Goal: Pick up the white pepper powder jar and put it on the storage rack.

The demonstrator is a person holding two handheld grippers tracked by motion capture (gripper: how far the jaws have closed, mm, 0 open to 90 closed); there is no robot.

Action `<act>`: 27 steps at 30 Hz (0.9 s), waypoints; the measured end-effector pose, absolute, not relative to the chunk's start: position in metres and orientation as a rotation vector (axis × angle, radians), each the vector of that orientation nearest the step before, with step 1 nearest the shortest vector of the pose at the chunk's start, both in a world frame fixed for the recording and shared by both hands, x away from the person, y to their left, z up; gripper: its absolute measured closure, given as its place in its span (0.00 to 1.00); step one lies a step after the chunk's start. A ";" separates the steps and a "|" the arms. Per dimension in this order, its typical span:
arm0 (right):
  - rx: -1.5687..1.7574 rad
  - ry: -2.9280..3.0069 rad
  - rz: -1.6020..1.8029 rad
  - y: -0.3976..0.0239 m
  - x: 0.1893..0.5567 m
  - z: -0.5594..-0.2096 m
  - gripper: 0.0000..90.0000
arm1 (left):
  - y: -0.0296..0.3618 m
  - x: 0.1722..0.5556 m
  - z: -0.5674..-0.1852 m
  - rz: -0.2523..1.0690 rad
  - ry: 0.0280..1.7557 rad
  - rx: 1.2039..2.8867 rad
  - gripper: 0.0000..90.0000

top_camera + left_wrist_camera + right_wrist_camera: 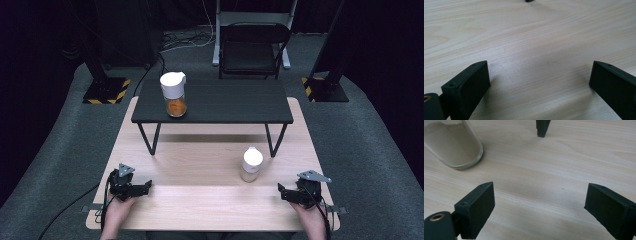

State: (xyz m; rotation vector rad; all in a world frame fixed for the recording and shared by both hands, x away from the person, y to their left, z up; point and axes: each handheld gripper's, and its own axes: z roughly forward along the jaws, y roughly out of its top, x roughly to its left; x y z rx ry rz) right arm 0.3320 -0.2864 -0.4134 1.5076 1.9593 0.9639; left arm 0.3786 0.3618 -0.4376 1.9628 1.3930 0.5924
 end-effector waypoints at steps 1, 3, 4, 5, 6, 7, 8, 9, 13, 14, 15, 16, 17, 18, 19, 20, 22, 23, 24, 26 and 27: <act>1.503 1.959 0.968 -0.287 0.331 -0.413 0.09 | 0.362 0.379 -0.438 0.592 1.393 1.963 0.03; 1.502 1.959 0.981 -0.287 0.331 -0.411 0.09 | 0.362 0.379 -0.438 0.592 1.393 1.963 0.03; 1.501 1.958 0.990 -0.288 0.330 -0.410 0.09 | 0.362 0.379 -0.438 0.592 1.392 1.964 0.03; 1.499 1.959 1.000 -0.288 0.330 -0.410 0.09 | 0.362 0.379 -0.438 0.591 1.392 1.964 0.03; 1.497 1.960 1.007 -0.289 0.329 -0.409 0.09 | 0.362 0.379 -0.437 0.591 1.392 1.964 0.03; 1.496 1.961 1.016 -0.289 0.329 -0.408 0.09 | 0.362 0.379 -0.437 0.591 1.392 1.964 0.02; 1.498 1.961 1.025 -0.290 0.328 -0.407 0.09 | 0.362 0.379 -0.437 0.591 1.392 1.965 0.02; 1.496 1.960 1.034 -0.290 0.328 -0.406 0.09 | 0.362 0.379 -0.438 0.591 1.393 1.962 0.02; 1.488 1.959 1.064 -0.290 0.325 -0.403 0.09 | 0.362 0.379 -0.438 0.591 1.392 1.964 0.02; 1.484 1.961 1.070 -0.290 0.325 -0.402 0.09 | 0.362 0.379 -0.438 0.591 1.392 1.963 0.02; 1.478 1.963 1.075 -0.290 0.325 -0.401 0.09 | 0.362 0.379 -0.437 0.590 1.392 1.965 0.02; 1.476 1.962 1.079 -0.289 0.324 -0.400 0.09 | 0.362 0.379 -0.438 0.591 1.392 1.963 0.02; 1.470 1.963 1.082 -0.288 0.324 -0.399 0.09 | 0.362 0.379 -0.437 0.590 1.391 1.965 0.02; 1.464 1.964 1.085 -0.288 0.323 -0.398 0.09 | 0.362 0.379 -0.438 0.591 1.392 1.963 0.02; 1.460 1.964 1.089 -0.287 0.322 -0.397 0.09 | 0.362 0.379 -0.438 0.591 1.392 1.962 0.02; 1.455 1.963 1.093 -0.286 0.322 -0.396 0.09 | 0.362 0.379 -0.438 0.590 1.392 1.963 0.02; 1.441 1.960 1.101 -0.285 0.319 -0.394 0.09 | 0.362 0.379 -0.438 0.590 1.392 1.962 0.02; 1.435 1.961 1.105 -0.284 0.319 -0.393 0.09 | 0.362 0.379 -0.438 0.591 1.392 1.963 0.02; 1.428 1.960 1.110 -0.283 0.318 -0.392 0.09 | 0.362 0.379 -0.438 0.591 1.392 1.963 0.02; 1.416 1.961 1.118 -0.282 0.316 -0.390 0.09 | 0.362 0.379 -0.438 0.591 1.392 1.963 0.02; 1.411 1.963 1.121 -0.281 0.316 -0.389 0.09 | 0.362 0.379 -0.438 0.591 1.392 1.963 0.02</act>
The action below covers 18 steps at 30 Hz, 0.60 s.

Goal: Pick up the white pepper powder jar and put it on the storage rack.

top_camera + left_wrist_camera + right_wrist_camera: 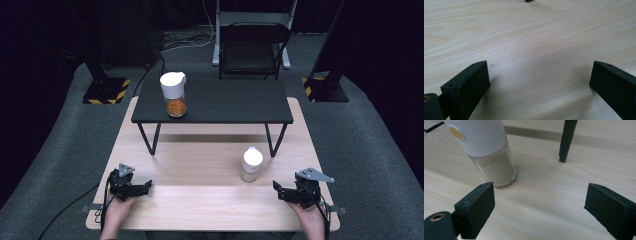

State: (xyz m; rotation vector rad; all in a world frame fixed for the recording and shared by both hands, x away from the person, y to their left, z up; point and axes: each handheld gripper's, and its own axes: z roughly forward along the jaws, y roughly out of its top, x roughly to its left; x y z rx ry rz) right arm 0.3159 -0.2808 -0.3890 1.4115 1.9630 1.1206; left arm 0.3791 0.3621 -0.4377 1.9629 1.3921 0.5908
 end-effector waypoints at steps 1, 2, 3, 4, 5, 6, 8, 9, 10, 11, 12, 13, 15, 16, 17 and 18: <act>1.405 1.964 1.124 -0.280 0.315 -0.388 0.09 | 0.362 0.379 -0.438 0.591 1.392 1.963 0.02; 1.397 1.967 1.128 -0.279 0.315 -0.388 0.09 | 0.362 0.379 -0.438 0.591 1.392 1.963 0.02; 1.391 1.971 1.127 -0.278 0.316 -0.386 0.09 | 0.362 0.379 -0.438 0.591 1.393 1.963 0.02; 1.385 1.972 1.128 -0.277 0.316 -0.386 0.09 | 0.362 0.379 -0.438 0.591 1.393 1.963 0.02; 1.382 1.972 1.133 -0.276 0.316 -0.385 0.09 | 0.362 0.379 -0.437 0.591 1.392 1.965 0.02; 1.379 1.974 1.137 -0.276 0.316 -0.384 0.09 | 0.362 0.379 -0.437 0.591 1.393 1.964 0.02; 1.367 1.978 1.139 -0.273 0.316 -0.383 0.09 | 0.362 0.379 -0.438 0.592 1.394 1.963 0.02; 1.361 1.978 1.141 -0.272 0.316 -0.382 0.09 | 0.362 0.379 -0.438 0.591 1.394 1.963 0.02; 1.356 1.979 1.146 -0.271 0.315 -0.382 0.09 | 0.362 0.379 -0.438 0.592 1.394 1.962 0.02; 1.350 1.980 1.150 -0.270 0.315 -0.381 0.09 | 0.362 0.379 -0.438 0.592 1.394 1.962 0.02; 1.344 1.983 1.151 -0.269 0.315 -0.380 0.09 | 0.362 0.379 -0.438 0.592 1.394 1.962 0.02; 1.340 1.985 1.153 -0.268 0.315 -0.380 0.09 | 0.362 0.379 -0.438 0.592 1.394 1.962 0.02; 1.330 1.986 1.158 -0.266 0.314 -0.380 0.10 | 0.362 0.379 -0.437 0.592 1.393 1.964 0.02; 1.327 1.987 1.160 -0.265 0.314 -0.379 0.10 | 0.362 0.379 -0.438 0.592 1.394 1.962 0.02; 1.323 1.986 1.162 -0.264 0.314 -0.380 0.11 | 0.362 0.379 -0.438 0.592 1.394 1.962 0.02; 1.316 1.986 1.164 -0.263 0.314 -0.380 0.11 | 0.362 0.379 -0.438 0.592 1.394 1.962 0.02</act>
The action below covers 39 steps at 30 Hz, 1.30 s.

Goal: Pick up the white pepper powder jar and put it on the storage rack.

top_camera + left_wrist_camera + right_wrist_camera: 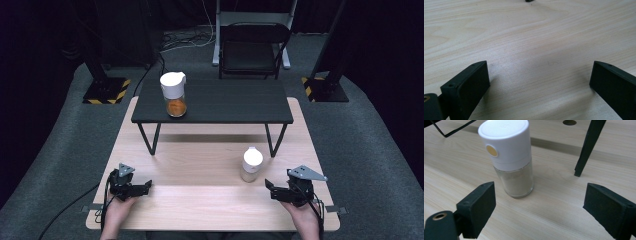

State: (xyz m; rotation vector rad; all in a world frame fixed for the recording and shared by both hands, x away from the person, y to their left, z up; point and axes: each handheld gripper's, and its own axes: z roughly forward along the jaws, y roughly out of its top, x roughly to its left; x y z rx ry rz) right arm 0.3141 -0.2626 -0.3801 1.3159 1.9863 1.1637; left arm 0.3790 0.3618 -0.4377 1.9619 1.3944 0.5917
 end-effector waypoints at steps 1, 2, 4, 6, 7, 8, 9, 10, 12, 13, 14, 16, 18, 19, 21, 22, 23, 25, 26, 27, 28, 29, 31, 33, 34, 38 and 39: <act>1.312 1.988 1.164 -0.261 0.314 -0.380 0.11 | 0.362 0.379 -0.438 0.592 1.394 1.962 0.02; 1.311 1.989 1.168 -0.261 0.315 -0.380 0.11 | 0.362 0.379 -0.438 0.592 1.394 1.962 0.02; 1.306 1.988 1.177 -0.260 0.315 -0.380 0.11 | 0.362 0.379 -0.438 0.592 1.394 1.962 0.02; 1.297 1.985 1.179 -0.257 0.316 -0.379 0.12 | 0.362 0.379 -0.437 0.591 1.393 1.965 0.02; 1.289 1.981 1.182 -0.256 0.316 -0.379 0.12 | 0.362 0.379 -0.437 0.592 1.394 1.964 0.02; 1.286 1.981 1.184 -0.255 0.317 -0.379 0.12 | 0.362 0.379 -0.438 0.592 1.394 1.964 0.02; 1.282 1.982 1.186 -0.254 0.318 -0.379 0.12 | 0.362 0.379 -0.438 0.592 1.394 1.964 0.02; 1.281 1.984 1.191 -0.254 0.319 -0.379 0.12 | 0.362 0.379 -0.438 0.592 1.394 1.964 0.02; 1.282 1.992 1.195 -0.252 0.322 -0.379 0.12 | 0.362 0.379 -0.438 0.592 1.394 1.964 0.02; 1.281 1.996 1.197 -0.251 0.323 -0.379 0.12 | 0.362 0.379 -0.437 0.592 1.394 1.964 0.02; 1.279 2.000 1.197 -0.250 0.325 -0.380 0.12 | 0.362 0.379 -0.437 0.592 1.394 1.964 0.02; 1.278 2.011 1.199 -0.248 0.328 -0.380 0.12 | 0.362 0.379 -0.437 0.592 1.394 1.964 0.02; 1.284 2.014 1.212 -0.246 0.332 -0.380 0.12 | 0.362 0.379 -0.438 0.592 1.394 1.964 0.02; 1.281 2.017 1.213 -0.245 0.334 -0.380 0.12 | 0.362 0.379 -0.437 0.592 1.394 1.964 0.02; 1.273 2.023 1.211 -0.241 0.337 -0.379 0.13 | 0.362 0.379 -0.438 0.592 1.394 1.964 0.02; 1.272 2.025 1.210 -0.240 0.338 -0.379 0.13 | 0.362 0.379 -0.437 0.592 1.394 1.964 0.02; 1.271 2.026 1.209 -0.239 0.339 -0.378 0.13 | 0.362 0.379 -0.438 0.592 1.394 1.964 0.02; 1.269 2.030 1.206 -0.238 0.342 -0.378 0.12 | 0.362 0.379 -0.437 0.592 1.394 1.964 0.02; 1.265 2.035 1.200 -0.237 0.344 -0.377 0.13 | 0.362 0.379 -0.438 0.592 1.394 1.964 0.02; 1.265 2.036 1.196 -0.236 0.345 -0.376 0.13 | 0.362 0.379 -0.437 0.592 1.393 1.965 0.02; 1.263 2.038 1.196 -0.235 0.346 -0.376 0.13 | 0.362 0.379 -0.437 0.592 1.393 1.965 0.02; 1.264 2.039 1.196 -0.235 0.347 -0.376 0.12 | 0.362 0.379 -0.437 0.592 1.393 1.965 0.02; 1.261 2.040 1.195 -0.233 0.349 -0.376 0.13 | 0.362 0.379 -0.438 0.592 1.393 1.964 0.02; 1.258 2.042 1.193 -0.231 0.351 -0.377 0.12 | 0.362 0.379 -0.437 0.591 1.393 1.965 0.02; 1.261 2.045 1.202 -0.231 0.353 -0.377 0.13 | 0.362 0.379 -0.437 0.591 1.392 1.965 0.02; 1.278 2.050 1.223 -0.229 0.360 -0.379 0.13 | 0.362 0.379 -0.437 0.591 1.392 1.965 0.02; 1.281 2.052 1.227 -0.228 0.362 -0.379 0.13 | 0.362 0.379 -0.437 0.591 1.392 1.966 0.02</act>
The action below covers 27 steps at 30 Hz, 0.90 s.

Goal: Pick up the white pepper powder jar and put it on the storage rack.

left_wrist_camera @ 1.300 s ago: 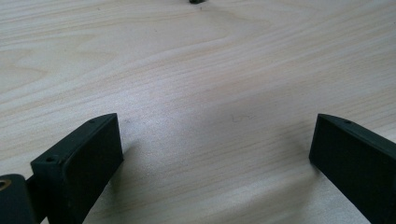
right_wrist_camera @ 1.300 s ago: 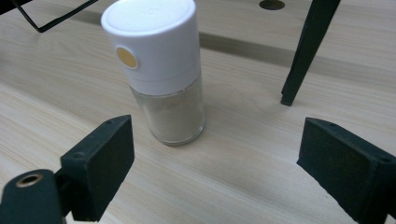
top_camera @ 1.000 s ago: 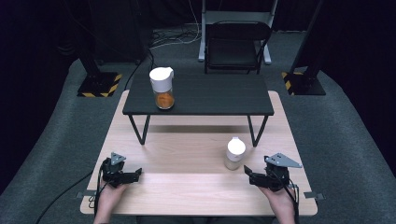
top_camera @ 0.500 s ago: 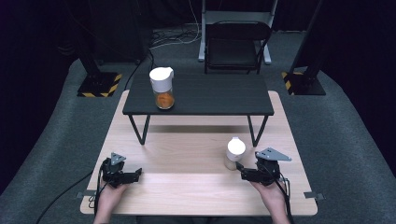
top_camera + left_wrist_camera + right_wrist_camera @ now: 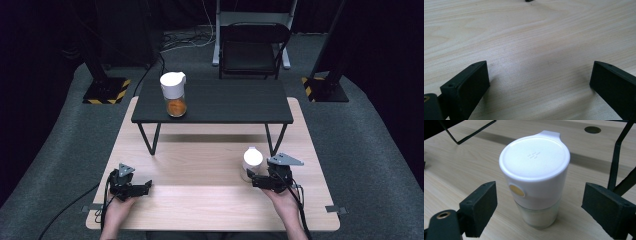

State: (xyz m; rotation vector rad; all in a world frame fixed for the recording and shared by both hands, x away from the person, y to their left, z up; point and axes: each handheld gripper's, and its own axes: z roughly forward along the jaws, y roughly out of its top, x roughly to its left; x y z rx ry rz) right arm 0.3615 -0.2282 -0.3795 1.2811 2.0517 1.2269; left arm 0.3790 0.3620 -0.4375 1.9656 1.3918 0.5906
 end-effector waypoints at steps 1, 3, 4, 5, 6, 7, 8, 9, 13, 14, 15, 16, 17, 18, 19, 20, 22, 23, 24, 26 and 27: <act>1.284 2.051 1.229 -0.228 0.362 -0.380 0.13 | 0.362 0.379 -0.437 0.591 1.392 1.966 0.02; 1.282 2.053 1.225 -0.226 0.364 -0.380 0.13 | 0.362 0.379 -0.437 0.591 1.392 1.966 0.02; 1.280 2.053 1.220 -0.224 0.365 -0.380 0.13 | 0.362 0.379 -0.437 0.590 1.392 1.966 0.02; 1.283 2.054 1.218 -0.223 0.366 -0.380 0.13 | 0.362 0.379 -0.437 0.590 1.391 1.966 0.02; 1.284 2.054 1.217 -0.223 0.367 -0.380 0.13 | 0.362 0.379 -0.437 0.590 1.392 1.966 0.02; 1.284 2.053 1.217 -0.222 0.368 -0.380 0.13 | 0.362 0.379 -0.437 0.590 1.391 1.966 0.02; 1.285 2.053 1.217 -0.221 0.369 -0.380 0.13 | 0.362 0.379 -0.437 0.590 1.391 1.966 0.02; 1.284 2.053 1.215 -0.220 0.370 -0.380 0.14 | 0.362 0.379 -0.437 0.590 1.392 1.966 0.02; 1.282 2.059 1.202 -0.216 0.375 -0.382 0.14 | 0.362 0.379 -0.437 0.590 1.392 1.966 0.02; 1.285 2.061 1.197 -0.215 0.376 -0.382 0.15 | 0.362 0.379 -0.438 0.590 1.391 1.966 0.02; 1.284 2.062 1.195 -0.214 0.377 -0.383 0.15 | 0.362 0.379 -0.437 0.590 1.392 1.966 0.02; 1.284 2.062 1.193 -0.213 0.378 -0.383 0.15 | 0.362 0.379 -0.437 0.590 1.391 1.966 0.02; 1.286 2.060 1.193 -0.212 0.379 -0.384 0.16 | 0.362 0.379 -0.437 0.590 1.392 1.966 0.02; 1.287 2.059 1.192 -0.211 0.380 -0.384 0.16 | 0.362 0.379 -0.437 0.590 1.392 1.966 0.02; 1.286 2.057 1.194 -0.210 0.380 -0.385 0.17 | 0.362 0.379 -0.437 0.590 1.392 1.966 0.02; 1.287 2.056 1.192 -0.209 0.381 -0.385 0.18 | 0.362 0.379 -0.437 0.590 1.391 1.966 0.02; 1.282 2.051 1.192 -0.207 0.382 -0.386 0.19 | 0.362 0.379 -0.438 0.590 1.392 1.964 0.02; 1.277 2.050 1.190 -0.205 0.382 -0.387 0.21 | 0.362 0.379 -0.438 0.590 1.392 1.964 0.02; 1.276 2.050 1.186 -0.203 0.383 -0.387 0.21 | 0.362 0.379 -0.437 0.590 1.391 1.966 0.02; 1.270 2.054 1.174 -0.200 0.385 -0.388 0.23 | 0.362 0.379 -0.437 0.590 1.391 1.966 0.02; 1.272 2.053 1.172 -0.198 0.385 -0.388 0.24 | 0.362 0.379 -0.438 0.590 1.392 1.964 0.02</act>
